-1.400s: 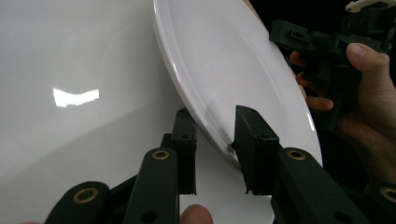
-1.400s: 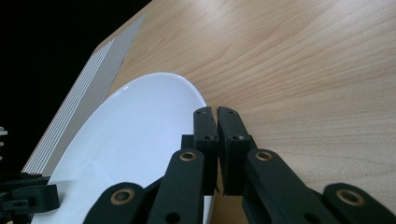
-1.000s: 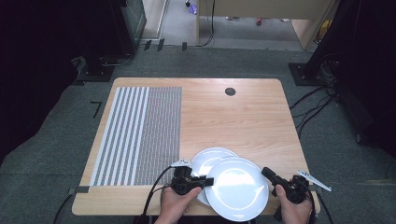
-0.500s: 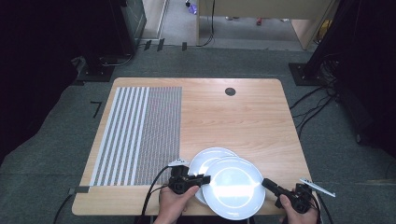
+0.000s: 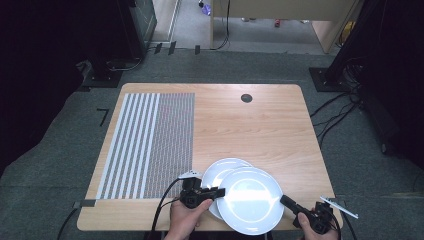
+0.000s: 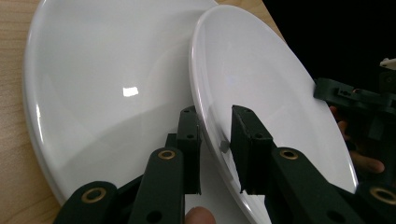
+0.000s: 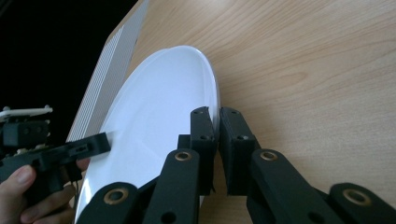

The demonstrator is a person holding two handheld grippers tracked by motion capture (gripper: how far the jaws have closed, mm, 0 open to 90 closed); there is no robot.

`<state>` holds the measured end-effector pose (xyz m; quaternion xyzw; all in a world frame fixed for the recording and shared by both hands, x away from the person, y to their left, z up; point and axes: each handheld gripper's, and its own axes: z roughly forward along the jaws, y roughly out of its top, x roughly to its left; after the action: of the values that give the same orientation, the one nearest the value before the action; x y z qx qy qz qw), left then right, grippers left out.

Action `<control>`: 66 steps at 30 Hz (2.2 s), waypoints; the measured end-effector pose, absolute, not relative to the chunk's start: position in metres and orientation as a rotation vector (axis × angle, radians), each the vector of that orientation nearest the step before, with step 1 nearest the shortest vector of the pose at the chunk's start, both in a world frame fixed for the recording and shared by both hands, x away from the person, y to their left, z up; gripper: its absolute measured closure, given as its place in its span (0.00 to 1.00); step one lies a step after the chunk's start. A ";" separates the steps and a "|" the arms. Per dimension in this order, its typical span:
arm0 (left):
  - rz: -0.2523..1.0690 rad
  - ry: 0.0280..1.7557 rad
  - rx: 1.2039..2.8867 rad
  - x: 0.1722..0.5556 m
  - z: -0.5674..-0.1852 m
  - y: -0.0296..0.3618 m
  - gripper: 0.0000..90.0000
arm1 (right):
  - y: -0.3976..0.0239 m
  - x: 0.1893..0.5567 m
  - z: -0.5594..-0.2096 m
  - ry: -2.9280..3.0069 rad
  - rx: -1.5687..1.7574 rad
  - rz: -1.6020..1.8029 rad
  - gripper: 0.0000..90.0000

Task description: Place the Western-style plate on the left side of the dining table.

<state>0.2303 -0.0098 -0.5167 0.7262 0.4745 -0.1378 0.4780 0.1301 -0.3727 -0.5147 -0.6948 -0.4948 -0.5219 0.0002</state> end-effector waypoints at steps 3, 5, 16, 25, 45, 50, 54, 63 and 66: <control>-0.341 1.163 1.773 0.231 -0.518 -0.009 0.83 | -0.370 0.133 -0.515 -1.542 -2.204 -1.654 0.96; -0.353 1.169 1.767 0.231 -0.519 -0.008 0.83 | -0.370 0.134 -0.515 -1.528 -2.211 -1.659 0.96; -0.389 1.164 1.723 0.232 -0.515 -0.003 0.86 | -0.367 0.147 -0.512 -1.423 -2.241 -1.680 0.98; -0.406 1.178 1.698 0.234 -0.513 0.001 0.88 | -0.364 0.155 -0.507 -1.449 -2.229 -1.696 0.97; -0.327 1.227 1.569 0.255 -0.484 0.046 0.88 | -0.327 0.215 -0.468 -1.579 -2.102 -1.731 0.97; -0.288 1.255 1.518 0.264 -0.476 0.070 0.88 | -0.304 0.239 -0.454 -1.635 -2.042 -1.743 0.98; -0.262 1.276 1.497 0.267 -0.474 0.082 0.87 | -0.290 0.252 -0.450 -1.667 -2.021 -1.742 0.97; -0.212 1.307 1.461 0.274 -0.466 0.111 0.88 | -0.260 0.280 -0.446 -1.684 -1.957 -1.732 0.97; -0.184 1.321 1.445 0.275 -0.463 0.123 0.88 | -0.247 0.291 -0.443 -1.696 -1.930 -1.729 0.97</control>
<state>0.2754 0.1232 -0.4626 0.6117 0.5590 -0.0777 0.5543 0.2910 -0.2471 -0.4434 -0.6230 -0.5475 -0.5583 0.0222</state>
